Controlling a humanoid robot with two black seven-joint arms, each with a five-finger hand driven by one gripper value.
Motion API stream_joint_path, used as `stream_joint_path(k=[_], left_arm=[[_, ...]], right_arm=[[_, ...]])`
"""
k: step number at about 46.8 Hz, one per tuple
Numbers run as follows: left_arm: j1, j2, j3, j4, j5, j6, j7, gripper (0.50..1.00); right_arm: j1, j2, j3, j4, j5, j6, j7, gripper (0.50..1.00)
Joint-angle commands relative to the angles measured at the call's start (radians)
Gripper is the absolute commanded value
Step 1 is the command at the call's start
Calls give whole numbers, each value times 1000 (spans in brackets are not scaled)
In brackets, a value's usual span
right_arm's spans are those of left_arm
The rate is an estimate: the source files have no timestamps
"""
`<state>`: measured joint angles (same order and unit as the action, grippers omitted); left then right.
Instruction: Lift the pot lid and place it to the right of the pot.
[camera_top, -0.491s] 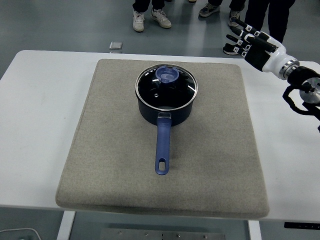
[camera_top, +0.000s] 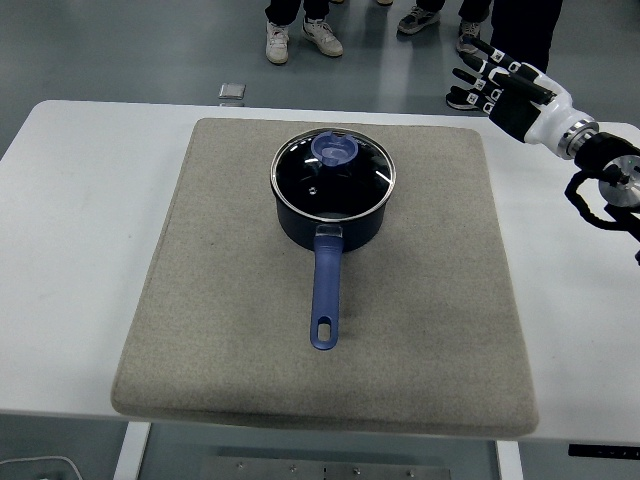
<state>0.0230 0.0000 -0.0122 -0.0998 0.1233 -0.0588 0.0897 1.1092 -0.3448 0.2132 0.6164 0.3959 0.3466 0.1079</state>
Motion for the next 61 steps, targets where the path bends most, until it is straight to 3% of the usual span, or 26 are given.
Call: stream_joint_path(k=[1,34,61], left_arm=[[0,0,-2,-1,-1,0,1,1000],[0,0,-2,-1,-1,0,1,1000],[0,0,0,-1,-1,0,1,1000]], right_arm=[[1,3,2,0,0,5,3,926],[1,9,14,2,-25,49,6,926],[55,-13,5,62,-333,11,9,924]])
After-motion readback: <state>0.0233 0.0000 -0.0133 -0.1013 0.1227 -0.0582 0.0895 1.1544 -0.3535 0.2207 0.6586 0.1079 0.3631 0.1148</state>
